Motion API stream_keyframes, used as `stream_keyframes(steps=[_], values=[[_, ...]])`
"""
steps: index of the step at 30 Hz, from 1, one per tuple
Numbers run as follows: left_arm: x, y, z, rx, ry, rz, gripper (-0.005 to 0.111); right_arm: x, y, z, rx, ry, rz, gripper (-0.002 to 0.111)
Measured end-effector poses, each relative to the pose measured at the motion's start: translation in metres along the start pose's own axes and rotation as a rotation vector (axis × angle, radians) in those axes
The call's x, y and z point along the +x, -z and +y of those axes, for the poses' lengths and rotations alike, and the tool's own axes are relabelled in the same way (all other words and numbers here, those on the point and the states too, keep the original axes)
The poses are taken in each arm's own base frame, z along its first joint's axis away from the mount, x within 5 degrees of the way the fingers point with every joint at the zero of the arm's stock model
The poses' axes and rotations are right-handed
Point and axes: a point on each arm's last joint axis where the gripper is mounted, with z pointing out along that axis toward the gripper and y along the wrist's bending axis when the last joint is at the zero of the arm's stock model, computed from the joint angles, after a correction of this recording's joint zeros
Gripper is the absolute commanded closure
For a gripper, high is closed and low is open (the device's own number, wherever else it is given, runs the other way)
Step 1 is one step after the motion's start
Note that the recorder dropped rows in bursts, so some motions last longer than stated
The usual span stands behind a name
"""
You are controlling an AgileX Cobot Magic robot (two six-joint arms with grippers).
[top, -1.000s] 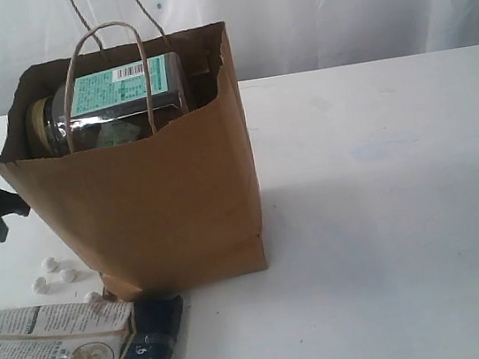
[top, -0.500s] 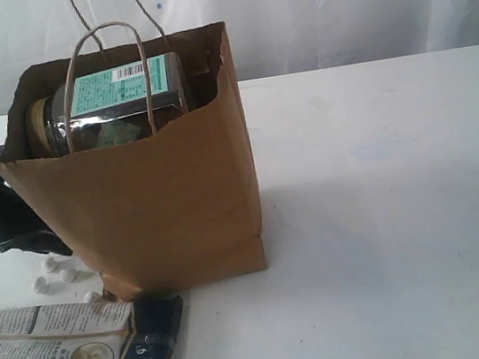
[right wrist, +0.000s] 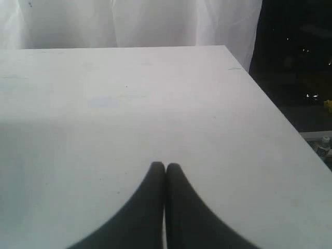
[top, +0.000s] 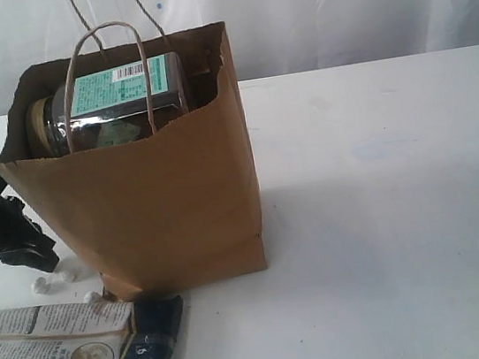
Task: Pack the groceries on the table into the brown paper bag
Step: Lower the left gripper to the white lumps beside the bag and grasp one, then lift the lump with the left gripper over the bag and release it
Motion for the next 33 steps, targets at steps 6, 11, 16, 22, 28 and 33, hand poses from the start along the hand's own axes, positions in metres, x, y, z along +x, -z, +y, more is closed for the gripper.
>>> stream_keyframes(steps=[6, 11, 16, 22, 28, 33], values=[[0.003, 0.005, 0.003, -0.044, 0.041, 0.048, 0.107, 0.000, 0.000, 0.000, 0.000, 0.000, 0.000, 0.108], [-0.005, 0.044, -0.003, -0.082, 0.076, 0.075, 0.107, 0.000, 0.000, 0.000, 0.000, 0.000, 0.000, 0.108], [-0.013, 0.139, -0.039, -0.103, 0.090, 0.016, 0.107, 0.000, 0.000, 0.000, 0.000, 0.000, 0.000, 0.108], [-0.016, 0.225, -0.089, -0.056, 0.049, -0.236, 0.107, 0.000, 0.000, 0.000, 0.000, -0.002, 0.000, 0.108], [-0.021, 0.256, -0.122, 0.120, 0.006, -0.434, 0.107, 0.000, 0.000, 0.000, 0.000, -0.002, 0.000, 0.108], [-0.027, 0.262, -0.136, 0.258, -0.104, -0.523, 0.107, 0.000, 0.000, 0.000, 0.000, -0.002, 0.000, 0.108]])
